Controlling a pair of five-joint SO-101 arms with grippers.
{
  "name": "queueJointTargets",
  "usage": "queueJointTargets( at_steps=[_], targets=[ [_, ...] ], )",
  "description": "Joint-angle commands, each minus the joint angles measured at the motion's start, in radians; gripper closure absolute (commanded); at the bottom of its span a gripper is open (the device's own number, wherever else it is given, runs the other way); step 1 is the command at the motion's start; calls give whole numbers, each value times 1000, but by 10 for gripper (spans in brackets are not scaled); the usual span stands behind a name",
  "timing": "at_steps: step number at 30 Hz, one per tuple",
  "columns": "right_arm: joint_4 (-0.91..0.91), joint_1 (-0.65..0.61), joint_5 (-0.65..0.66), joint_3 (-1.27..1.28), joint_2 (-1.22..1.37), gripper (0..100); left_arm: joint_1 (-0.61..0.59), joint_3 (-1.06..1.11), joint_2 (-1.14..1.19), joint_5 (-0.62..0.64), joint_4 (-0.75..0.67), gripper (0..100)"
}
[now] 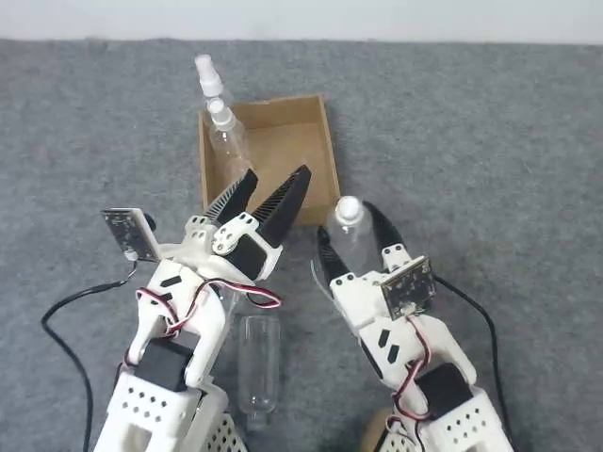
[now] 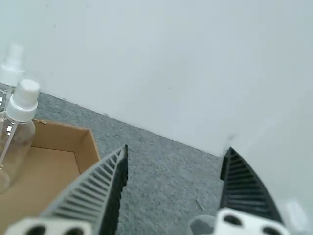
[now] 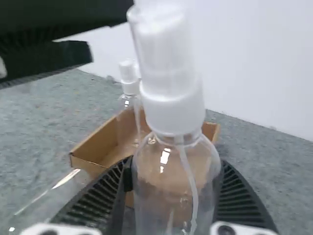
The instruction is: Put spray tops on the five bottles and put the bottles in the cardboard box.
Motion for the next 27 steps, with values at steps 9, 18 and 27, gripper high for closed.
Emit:
queueJointTargets(
  at_steps=[9,18,27],
  targets=[
    [-22,-35,-57,20,-22,816,144,25,-5,-190,-34,713],
    [-15,-30,-55,21,-22,818,199,58,-6,-259,-32,713],
    [30,-24,-55,21,-22,818,157,44,-14,-196,-63,713]
  ],
)
